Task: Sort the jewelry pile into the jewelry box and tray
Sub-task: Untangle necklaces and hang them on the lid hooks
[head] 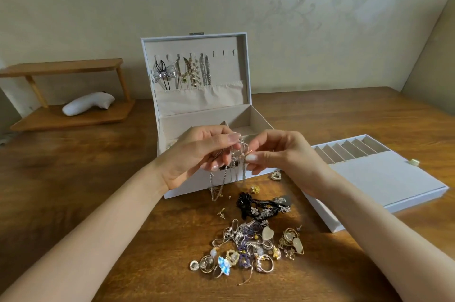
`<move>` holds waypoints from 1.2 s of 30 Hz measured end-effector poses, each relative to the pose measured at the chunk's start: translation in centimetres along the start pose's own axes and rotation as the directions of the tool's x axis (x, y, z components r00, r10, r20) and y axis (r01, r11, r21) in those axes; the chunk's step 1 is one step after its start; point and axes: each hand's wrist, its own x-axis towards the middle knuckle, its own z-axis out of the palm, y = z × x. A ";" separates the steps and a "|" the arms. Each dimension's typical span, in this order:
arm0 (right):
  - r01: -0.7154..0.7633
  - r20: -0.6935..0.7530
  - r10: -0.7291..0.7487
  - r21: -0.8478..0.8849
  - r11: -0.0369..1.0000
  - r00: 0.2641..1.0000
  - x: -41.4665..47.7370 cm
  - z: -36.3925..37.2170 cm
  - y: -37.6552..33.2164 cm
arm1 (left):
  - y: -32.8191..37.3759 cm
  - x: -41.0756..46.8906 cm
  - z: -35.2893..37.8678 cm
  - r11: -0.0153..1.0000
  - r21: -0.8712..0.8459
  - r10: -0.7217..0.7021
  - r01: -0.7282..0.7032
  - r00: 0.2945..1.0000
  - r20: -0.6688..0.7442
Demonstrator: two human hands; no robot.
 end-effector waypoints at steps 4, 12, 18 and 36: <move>0.011 -0.047 -0.007 0.074 0.997 0.999 -0.3 -0.3 0.1 | -0.4 0.0 0.6 0.996 0.088 0.027 -0.019 0.995 -0.092; 0.052 -0.098 -0.034 0.189 0.980 0.995 -0.4 -0.1 -0.1 | -1.0 -0.4 1.6 0.953 0.302 0.051 -0.014 0.992 -0.117; 0.025 -0.122 0.004 0.241 0.970 0.992 -0.3 -0.2 0.0 | -0.9 -0.6 1.3 0.970 0.242 0.057 -0.008 0.980 -0.193; -0.023 0.067 0.034 -0.163 0.986 0.997 -0.3 -0.5 0.4 | -0.1 0.0 -0.1 0.957 0.260 0.142 -0.132 0.990 -0.020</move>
